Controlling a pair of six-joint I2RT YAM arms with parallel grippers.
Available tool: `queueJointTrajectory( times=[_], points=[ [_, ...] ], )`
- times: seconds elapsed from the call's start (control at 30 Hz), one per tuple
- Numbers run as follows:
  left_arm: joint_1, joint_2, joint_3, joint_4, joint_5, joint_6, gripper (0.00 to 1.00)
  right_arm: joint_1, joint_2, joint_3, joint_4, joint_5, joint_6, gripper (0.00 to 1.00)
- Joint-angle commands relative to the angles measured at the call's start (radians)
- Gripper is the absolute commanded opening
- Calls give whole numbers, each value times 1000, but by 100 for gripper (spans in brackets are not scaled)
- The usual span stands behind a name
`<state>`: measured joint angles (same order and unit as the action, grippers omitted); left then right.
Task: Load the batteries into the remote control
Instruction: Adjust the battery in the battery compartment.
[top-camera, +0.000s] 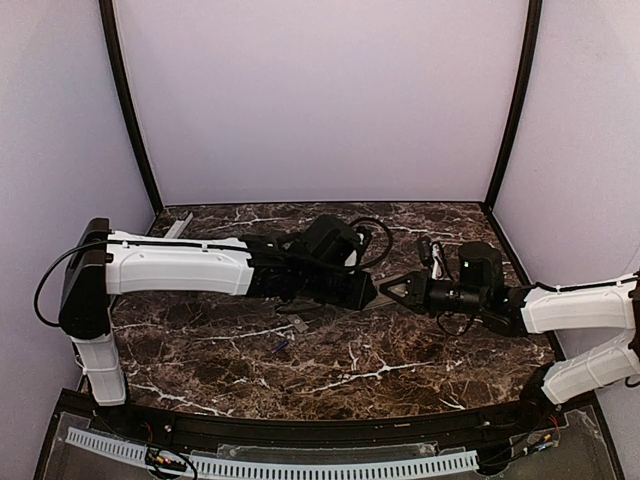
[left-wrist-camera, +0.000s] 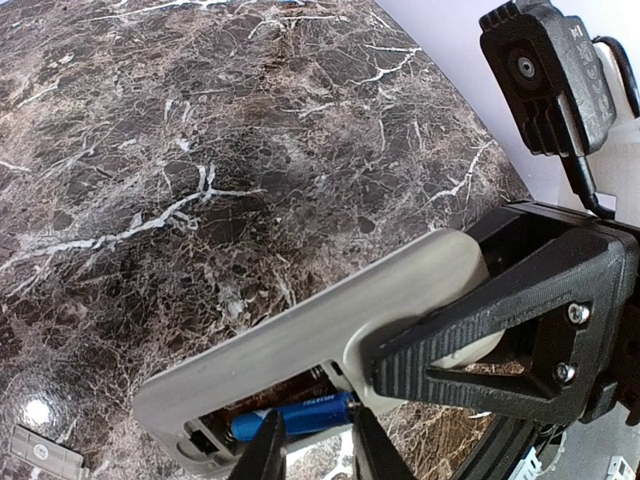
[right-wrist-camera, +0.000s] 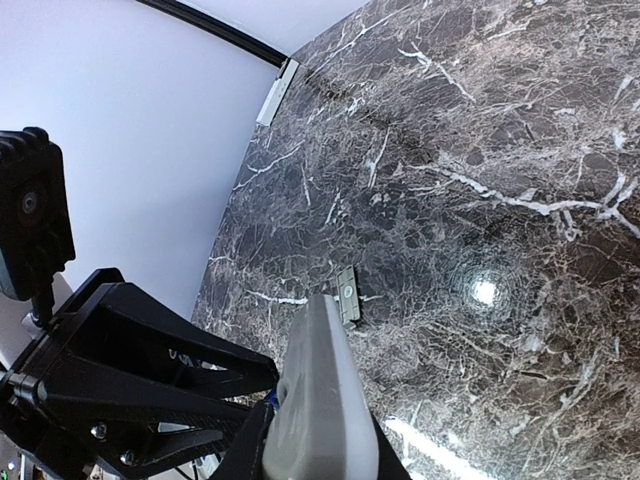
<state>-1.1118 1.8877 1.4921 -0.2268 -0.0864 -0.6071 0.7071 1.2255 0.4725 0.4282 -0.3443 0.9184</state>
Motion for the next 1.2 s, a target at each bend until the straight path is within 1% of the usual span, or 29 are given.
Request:
queueJointTrajectory(
  times=[0.0, 0.37, 0.67, 1.17],
  points=[
    [9, 20, 23, -47, 1, -7, 23, 10, -23, 2, 99, -18, 3, 0],
    [19, 29, -9, -38, 16, -27, 17, 11, -74, -7, 110, -11, -7, 0],
    [12, 30, -38, -17, 54, 31, 11, 9, -79, 8, 95, -6, -6, 0],
    [-3, 19, -66, -13, 77, 81, 12, -17, -83, 13, 95, -24, -3, 0]
  ],
)
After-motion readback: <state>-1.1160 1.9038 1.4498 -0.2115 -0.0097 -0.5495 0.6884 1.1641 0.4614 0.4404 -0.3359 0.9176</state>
